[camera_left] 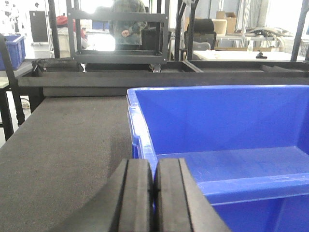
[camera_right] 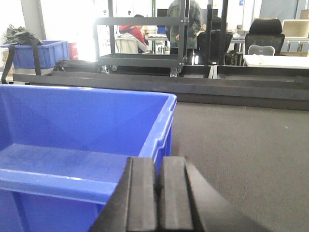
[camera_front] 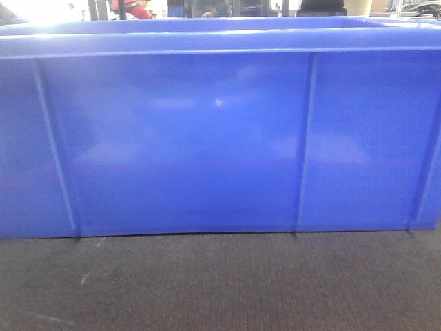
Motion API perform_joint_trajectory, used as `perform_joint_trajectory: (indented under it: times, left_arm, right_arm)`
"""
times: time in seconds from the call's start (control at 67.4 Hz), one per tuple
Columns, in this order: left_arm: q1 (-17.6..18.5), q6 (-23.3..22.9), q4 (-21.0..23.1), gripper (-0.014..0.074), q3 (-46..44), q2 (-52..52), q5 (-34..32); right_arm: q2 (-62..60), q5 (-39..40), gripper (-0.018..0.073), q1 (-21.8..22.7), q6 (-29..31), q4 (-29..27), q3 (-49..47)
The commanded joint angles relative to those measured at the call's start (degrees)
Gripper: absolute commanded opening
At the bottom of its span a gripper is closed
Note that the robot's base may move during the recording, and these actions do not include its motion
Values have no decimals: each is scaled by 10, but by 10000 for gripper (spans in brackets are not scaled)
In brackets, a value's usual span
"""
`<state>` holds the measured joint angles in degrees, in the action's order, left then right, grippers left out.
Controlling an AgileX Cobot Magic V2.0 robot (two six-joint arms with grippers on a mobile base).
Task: Move blue bin to conveyor side
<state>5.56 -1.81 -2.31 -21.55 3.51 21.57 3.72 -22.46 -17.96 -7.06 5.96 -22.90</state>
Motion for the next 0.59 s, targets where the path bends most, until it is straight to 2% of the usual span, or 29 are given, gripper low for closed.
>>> perform_joint_trajectory:
  times: [0.0, 0.579]
  left_arm:
    - [1, 0, 1, -6, 2, -4, -12]
    - [-2, 0, 1, -6, 2, -4, -12]
  right_arm:
    - [-3, 24, -78, 1, 1, 4, 0]
    - [-3, 24, -78, 1, 1, 4, 0]
